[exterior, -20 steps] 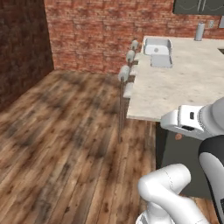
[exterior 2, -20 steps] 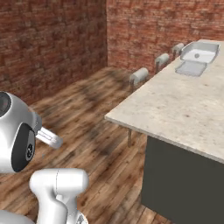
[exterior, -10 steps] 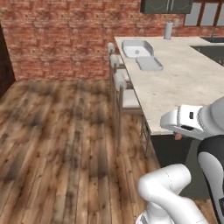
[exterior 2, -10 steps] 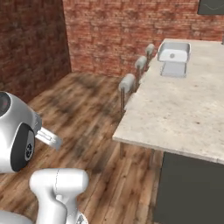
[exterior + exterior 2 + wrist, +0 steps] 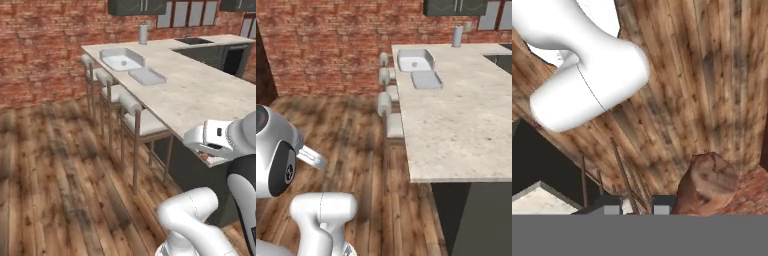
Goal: Place the cold items (mushroom and lime) from the fridge in one tupperware on the dining counter. Place the warm items (kebab skewer and hot dog) in the stove area in another tupperware.
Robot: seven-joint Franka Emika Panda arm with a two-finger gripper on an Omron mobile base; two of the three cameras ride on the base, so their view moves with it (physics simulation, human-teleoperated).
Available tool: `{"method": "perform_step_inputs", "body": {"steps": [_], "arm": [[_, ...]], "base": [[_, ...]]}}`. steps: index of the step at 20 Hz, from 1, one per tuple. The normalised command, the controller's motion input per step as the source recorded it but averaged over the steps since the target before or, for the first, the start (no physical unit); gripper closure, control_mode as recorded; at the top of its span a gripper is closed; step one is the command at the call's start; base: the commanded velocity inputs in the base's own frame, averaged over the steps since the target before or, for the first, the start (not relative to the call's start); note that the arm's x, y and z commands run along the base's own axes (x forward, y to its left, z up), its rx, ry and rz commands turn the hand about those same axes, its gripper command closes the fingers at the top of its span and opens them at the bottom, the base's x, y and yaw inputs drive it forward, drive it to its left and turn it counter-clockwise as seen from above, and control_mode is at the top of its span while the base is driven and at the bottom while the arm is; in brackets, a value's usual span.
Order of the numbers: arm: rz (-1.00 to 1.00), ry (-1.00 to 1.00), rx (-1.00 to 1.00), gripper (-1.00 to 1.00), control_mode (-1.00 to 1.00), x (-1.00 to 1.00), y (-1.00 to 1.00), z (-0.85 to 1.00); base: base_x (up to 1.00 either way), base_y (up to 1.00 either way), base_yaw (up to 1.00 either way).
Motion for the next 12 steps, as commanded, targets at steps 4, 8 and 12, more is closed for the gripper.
{"method": "perform_step_inputs", "body": {"steps": [4,8,12], "arm": [[0.00,0.00,0.00,1.00,1.00,0.00,0.00,0.00],[0.00,0.00,0.00,1.00,1.00,0.00,0.00,0.00],[0.00,0.00,0.00,1.00,1.00,0.00,0.00,0.00]], "base": [[0.69,1.00,-0.56],[0.55,1.00,-0.44],[0.43,1.00,-0.38]]}}
